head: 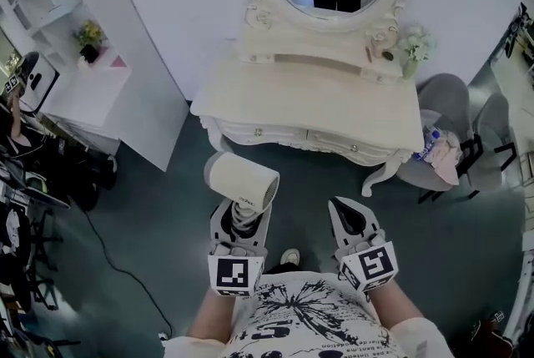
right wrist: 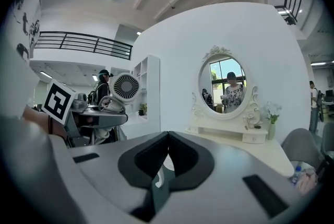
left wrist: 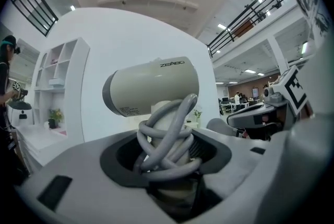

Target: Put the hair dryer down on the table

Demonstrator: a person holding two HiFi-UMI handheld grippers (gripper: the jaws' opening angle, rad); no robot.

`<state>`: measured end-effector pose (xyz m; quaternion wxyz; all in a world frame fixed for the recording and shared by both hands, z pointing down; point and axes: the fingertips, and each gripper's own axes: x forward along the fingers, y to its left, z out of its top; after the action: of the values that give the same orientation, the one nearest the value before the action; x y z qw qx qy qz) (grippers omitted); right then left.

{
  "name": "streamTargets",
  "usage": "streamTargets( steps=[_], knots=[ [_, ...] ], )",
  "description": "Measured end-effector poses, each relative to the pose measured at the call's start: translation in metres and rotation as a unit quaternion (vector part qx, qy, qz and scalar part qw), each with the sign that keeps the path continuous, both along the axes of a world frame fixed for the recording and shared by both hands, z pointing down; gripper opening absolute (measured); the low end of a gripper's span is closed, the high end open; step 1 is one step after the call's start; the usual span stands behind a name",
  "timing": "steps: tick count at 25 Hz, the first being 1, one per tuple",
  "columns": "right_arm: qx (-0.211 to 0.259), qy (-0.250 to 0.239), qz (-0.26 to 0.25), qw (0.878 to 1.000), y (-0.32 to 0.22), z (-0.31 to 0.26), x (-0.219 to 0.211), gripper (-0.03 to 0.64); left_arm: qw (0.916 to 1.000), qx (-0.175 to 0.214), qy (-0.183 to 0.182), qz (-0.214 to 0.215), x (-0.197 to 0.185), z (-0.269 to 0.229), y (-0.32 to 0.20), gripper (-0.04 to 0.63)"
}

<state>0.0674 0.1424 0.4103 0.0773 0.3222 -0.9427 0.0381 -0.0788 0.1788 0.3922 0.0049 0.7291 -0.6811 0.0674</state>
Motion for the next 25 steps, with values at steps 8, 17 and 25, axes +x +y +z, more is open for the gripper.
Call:
streamTargets(
  steps=[8, 17, 25],
  knots=[
    [-0.009, 0.009, 0.005, 1.000, -0.058, 0.007, -0.038, 0.017, 0.9998, -0.010, 0.013, 0.007, -0.040, 0.004, -0.061, 0.242],
    [-0.022, 0.005, -0.002, 1.000, -0.143, 0.032, -0.060, 0.017, 0.9994, -0.031, 0.011, 0.006, -0.058, 0.037, -0.141, 0.242],
    [-0.020, -0.010, -0.005, 1.000, -0.259, 0.022, -0.079, 0.017, 0.9988, -0.047, 0.014, 0.007, -0.073, 0.036, -0.248, 0.242]
  ],
)
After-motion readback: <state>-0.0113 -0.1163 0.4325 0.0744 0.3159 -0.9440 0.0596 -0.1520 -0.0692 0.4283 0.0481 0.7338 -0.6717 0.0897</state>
